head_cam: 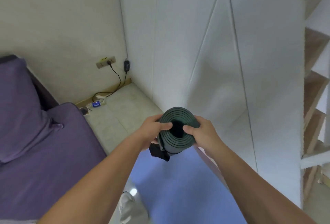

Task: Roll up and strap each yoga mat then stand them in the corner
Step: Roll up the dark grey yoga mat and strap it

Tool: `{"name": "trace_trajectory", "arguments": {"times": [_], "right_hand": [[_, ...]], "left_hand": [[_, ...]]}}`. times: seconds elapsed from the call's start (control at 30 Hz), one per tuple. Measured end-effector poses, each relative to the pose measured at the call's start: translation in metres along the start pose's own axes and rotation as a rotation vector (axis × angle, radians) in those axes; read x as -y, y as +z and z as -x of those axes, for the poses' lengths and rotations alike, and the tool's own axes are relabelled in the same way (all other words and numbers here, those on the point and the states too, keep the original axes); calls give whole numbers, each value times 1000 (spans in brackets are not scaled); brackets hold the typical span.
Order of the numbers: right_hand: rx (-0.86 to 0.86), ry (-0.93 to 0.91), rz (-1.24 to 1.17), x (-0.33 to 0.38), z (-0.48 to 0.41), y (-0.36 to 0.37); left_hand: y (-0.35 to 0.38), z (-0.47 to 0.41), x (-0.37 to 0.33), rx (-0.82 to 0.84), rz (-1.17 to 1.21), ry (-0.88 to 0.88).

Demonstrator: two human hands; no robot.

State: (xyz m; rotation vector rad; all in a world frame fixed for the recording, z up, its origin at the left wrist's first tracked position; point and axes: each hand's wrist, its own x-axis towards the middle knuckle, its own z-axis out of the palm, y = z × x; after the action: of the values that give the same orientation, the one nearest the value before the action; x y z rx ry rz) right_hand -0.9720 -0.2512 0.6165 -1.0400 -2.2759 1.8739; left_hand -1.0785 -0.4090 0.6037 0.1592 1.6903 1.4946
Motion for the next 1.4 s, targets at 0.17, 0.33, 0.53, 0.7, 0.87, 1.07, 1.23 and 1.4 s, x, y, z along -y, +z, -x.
{"name": "trace_trajectory", "arguments": {"times": [0.17, 0.33, 0.53, 0.7, 0.87, 1.07, 1.23, 1.4], "right_hand": [[38, -68, -8, 95, -73, 76], [35, -160, 55, 171, -157, 150], [52, -261, 100, 257, -232, 209], [93, -338, 149, 305, -306, 249], [143, -336, 202, 319, -421, 283], [214, -250, 299, 302, -608, 320], [212, -163, 346, 282, -724, 338], [156, -74, 334, 252, -811, 364]], "left_hand": [[-105, -31, -62, -87, 91, 92], [-194, -79, -106, -195, 237, 142], [-274, -127, -166, -294, 304, 203], [-331, -186, -195, -355, 327, 243], [-377, -282, -208, -440, 367, 227], [-430, -451, -207, -565, 486, 99], [-456, -566, -203, -590, 486, 27], [-474, -653, -181, -573, 477, -72]]}}
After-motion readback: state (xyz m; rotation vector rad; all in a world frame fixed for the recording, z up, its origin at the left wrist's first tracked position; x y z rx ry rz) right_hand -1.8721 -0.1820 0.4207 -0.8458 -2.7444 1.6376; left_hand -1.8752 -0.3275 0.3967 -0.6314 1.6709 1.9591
